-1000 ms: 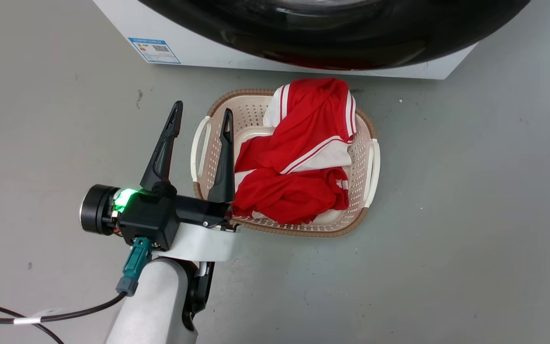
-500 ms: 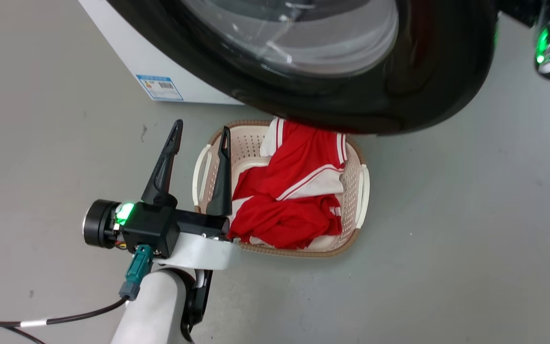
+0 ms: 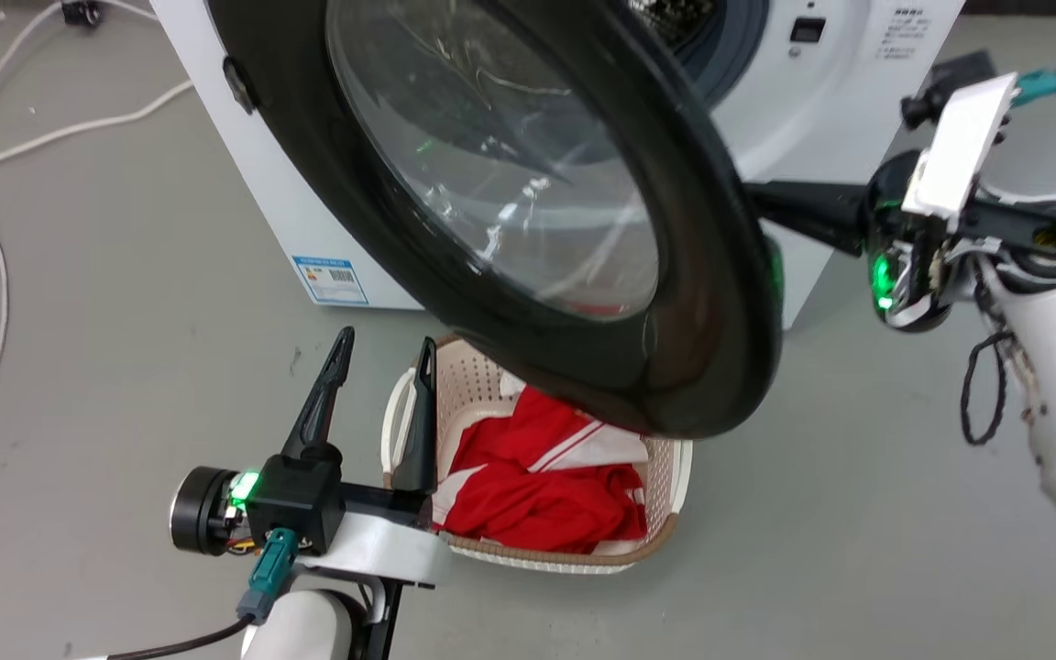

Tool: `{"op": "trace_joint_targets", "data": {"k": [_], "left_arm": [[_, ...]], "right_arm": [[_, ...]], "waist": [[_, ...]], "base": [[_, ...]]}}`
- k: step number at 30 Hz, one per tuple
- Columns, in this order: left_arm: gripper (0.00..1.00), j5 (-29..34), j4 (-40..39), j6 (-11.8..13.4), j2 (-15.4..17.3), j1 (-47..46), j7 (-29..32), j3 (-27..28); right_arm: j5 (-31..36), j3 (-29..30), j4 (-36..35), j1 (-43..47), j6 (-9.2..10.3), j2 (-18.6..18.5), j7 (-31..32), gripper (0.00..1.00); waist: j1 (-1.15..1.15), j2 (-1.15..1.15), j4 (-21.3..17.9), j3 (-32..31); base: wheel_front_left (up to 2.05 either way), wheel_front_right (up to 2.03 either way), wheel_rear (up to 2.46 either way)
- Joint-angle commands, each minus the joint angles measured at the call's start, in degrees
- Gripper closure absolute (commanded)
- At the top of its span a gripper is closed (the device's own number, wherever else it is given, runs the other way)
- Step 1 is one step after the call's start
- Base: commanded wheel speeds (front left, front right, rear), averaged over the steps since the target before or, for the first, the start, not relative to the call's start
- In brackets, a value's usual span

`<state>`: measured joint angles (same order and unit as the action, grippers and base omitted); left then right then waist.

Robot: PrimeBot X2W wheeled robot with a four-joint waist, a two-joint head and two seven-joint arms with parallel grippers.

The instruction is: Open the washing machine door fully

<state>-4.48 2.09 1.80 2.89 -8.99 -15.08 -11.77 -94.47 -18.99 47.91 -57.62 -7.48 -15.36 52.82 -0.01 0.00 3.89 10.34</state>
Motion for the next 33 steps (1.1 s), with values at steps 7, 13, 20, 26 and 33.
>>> {"op": "trace_joint_targets", "data": {"k": [7,13,20,26,33], "left_arm": [[0.0,0.2,1.2,-0.7,0.0,4.1,-0.1,0.9],[0.0,0.2,1.3,-0.8,0.0,5.1,-0.1,1.2],[0.0,0.0,1.0,-0.5,0.0,5.2,-0.1,1.2],[0.0,-0.1,0.8,-0.1,0.0,5.4,-0.1,1.8],[0.0,-0.1,0.9,0.1,0.0,5.6,-0.1,2.5]], "right_arm": [[-1.3,-2.1,-3.6,8.5,-0.01,4.6,1.2,1.0],[-1.5,-3.5,-5.4,11.3,-0.01,6.7,1.0,1.0],[-1.8,-4.1,-7.1,13.3,-0.01,7.9,0.1,1.0],[-2.8,-2.6,-9.6,15.9,-0.01,8.4,-3.3,1.0],[-0.8,3.5,-16.8,20.3,-0.01,7.0,-17.1,1.0]], "waist": [[0.01,0.0,1.0,-6.5],[0.01,0.0,1.3,-7.8],[0.01,0.0,1.5,-8.0],[0.01,0.0,0.3,-8.0],[0.01,0.0,-0.8,-8.6]], "base": [[0.0,0.0,0.0],[0.0,0.0,0.0],[0.0,0.0,0.0],[0.0,0.0,0.0],[0.0,0.0,0.0]]}}
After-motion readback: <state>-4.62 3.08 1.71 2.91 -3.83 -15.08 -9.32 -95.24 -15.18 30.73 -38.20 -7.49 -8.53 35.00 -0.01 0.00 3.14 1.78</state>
